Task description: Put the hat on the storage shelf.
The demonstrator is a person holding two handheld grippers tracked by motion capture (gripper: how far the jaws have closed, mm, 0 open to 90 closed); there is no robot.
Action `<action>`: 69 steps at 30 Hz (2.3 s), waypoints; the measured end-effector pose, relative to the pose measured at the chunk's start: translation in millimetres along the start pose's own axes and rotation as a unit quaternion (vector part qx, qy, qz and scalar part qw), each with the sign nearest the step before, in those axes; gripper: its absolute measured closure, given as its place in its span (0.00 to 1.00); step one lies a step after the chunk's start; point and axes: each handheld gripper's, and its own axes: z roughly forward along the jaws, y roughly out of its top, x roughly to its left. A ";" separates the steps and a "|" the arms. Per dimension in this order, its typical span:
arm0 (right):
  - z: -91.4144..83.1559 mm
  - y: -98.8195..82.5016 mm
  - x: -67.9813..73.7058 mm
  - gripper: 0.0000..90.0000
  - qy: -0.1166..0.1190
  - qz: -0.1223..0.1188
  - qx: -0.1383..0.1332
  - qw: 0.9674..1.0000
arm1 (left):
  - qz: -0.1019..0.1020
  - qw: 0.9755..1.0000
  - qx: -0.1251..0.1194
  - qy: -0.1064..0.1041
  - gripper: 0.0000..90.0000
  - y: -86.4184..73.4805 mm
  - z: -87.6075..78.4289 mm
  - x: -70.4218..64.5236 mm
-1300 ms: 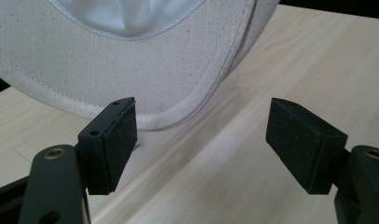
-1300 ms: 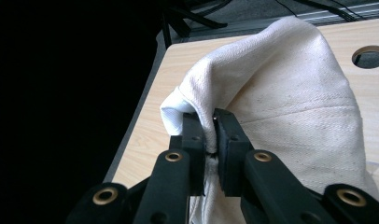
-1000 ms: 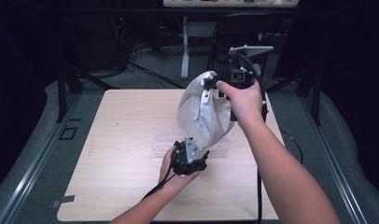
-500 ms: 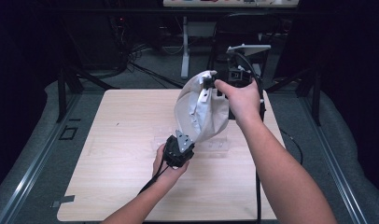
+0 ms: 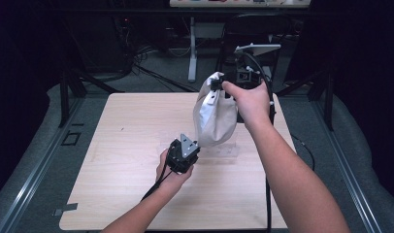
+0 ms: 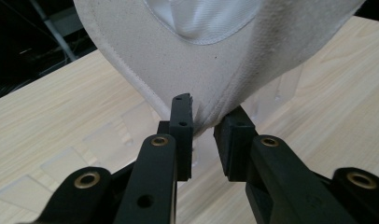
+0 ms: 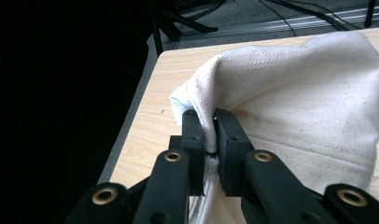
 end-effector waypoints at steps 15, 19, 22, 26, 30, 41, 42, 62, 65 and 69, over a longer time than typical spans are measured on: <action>11.2 -3.0 -1.3 0.93 -0.003 -0.009 0.007 1.000 | -0.062 0.996 -0.015 -0.070 0.94 2.0 -6.1 21.9; 17.2 -5.6 -2.4 0.93 -0.004 -0.010 0.011 1.000 | -0.074 0.994 -0.014 -0.084 0.94 -1.3 -4.8 24.1; 21.0 -7.5 -2.9 0.93 -0.010 -0.014 0.018 1.000 | -0.080 0.992 -0.010 -0.097 0.94 -5.4 -2.4 25.2; 26.7 -9.6 -6.1 0.93 -0.011 -0.012 0.024 1.000 | -0.088 0.990 -0.006 -0.107 0.94 -11.1 0.2 27.4; 33.1 -11.1 -8.0 0.93 -0.011 -0.009 0.028 1.000 | -0.099 0.989 -0.009 -0.110 0.94 -15.5 1.3 29.9; 45.3 -15.0 -1.0 0.93 -0.002 -0.014 0.037 0.999 | -0.114 0.989 -0.003 -0.094 0.94 -24.0 -3.9 34.4; 46.5 -15.6 -0.4 0.93 -0.001 -0.014 0.037 0.999 | -0.114 0.989 0.000 -0.093 0.94 -25.2 -4.6 34.9; 60.9 -25.6 -9.3 0.93 0.001 -0.011 0.055 0.998 | -0.129 0.987 0.041 -0.082 0.95 -38.2 4.9 30.6; 63.9 -27.9 -11.9 0.93 -0.003 -0.009 0.060 0.998 | -0.128 0.987 0.054 -0.083 0.95 -41.1 8.8 30.6; 69.2 -30.6 -15.8 0.93 -0.007 -0.010 0.067 0.998 | -0.128 0.986 0.062 -0.084 0.95 -45.4 11.5 29.5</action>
